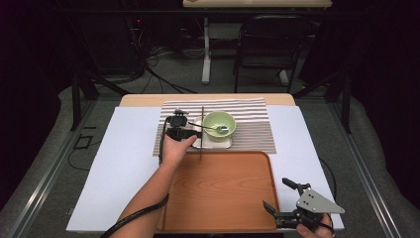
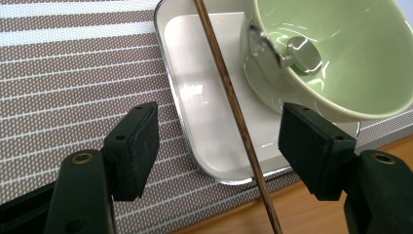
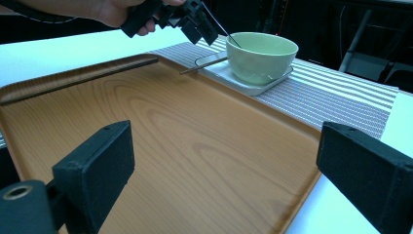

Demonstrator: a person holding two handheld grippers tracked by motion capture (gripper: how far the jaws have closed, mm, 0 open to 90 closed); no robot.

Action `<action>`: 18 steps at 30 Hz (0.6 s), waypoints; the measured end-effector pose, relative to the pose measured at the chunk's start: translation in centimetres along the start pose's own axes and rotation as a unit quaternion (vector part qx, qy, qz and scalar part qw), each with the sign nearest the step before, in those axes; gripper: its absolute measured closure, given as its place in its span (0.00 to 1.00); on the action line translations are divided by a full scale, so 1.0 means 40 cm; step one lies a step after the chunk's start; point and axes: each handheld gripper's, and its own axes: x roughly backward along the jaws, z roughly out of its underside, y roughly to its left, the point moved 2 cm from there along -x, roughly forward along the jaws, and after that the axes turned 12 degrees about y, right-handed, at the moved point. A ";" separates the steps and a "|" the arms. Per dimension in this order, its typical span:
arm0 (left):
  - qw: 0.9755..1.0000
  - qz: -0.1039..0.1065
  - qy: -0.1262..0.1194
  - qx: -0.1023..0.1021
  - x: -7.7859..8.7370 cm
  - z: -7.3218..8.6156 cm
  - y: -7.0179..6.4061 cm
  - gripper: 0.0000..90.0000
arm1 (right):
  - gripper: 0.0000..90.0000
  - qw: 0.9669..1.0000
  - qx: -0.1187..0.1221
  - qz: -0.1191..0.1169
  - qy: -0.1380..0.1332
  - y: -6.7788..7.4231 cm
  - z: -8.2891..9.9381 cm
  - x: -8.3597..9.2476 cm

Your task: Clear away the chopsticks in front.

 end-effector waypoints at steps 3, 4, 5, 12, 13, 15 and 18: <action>1.000 -0.002 0.003 -0.001 -0.016 -0.002 0.000 0.34 | 0.07 1.000 0.001 0.000 -0.001 0.000 0.000 0.000; 1.000 -0.002 0.006 -0.004 -0.020 -0.003 0.000 0.34 | 0.07 1.000 0.001 -0.001 -0.001 0.000 0.000 0.001; 1.000 -0.004 0.004 -0.004 -0.024 -0.004 0.000 0.34 | 0.07 1.000 0.001 -0.001 -0.001 0.000 0.000 0.001; 1.000 -0.014 0.003 -0.012 -0.051 -0.008 0.001 0.34 | 0.07 1.000 0.000 -0.002 -0.001 -0.002 0.000 0.001; 1.000 -0.013 0.002 -0.012 -0.052 -0.009 0.003 0.34 | 0.07 1.000 0.000 -0.002 -0.001 -0.002 0.000 0.000; 1.000 -0.013 -0.002 -0.011 -0.057 -0.011 0.005 0.34 | 0.07 1.000 0.001 -0.002 -0.001 -0.002 0.000 0.000; 1.000 -0.005 -0.007 -0.012 -0.064 -0.013 0.011 0.34 | 0.07 1.000 0.000 -0.003 -0.001 0.000 -0.001 0.000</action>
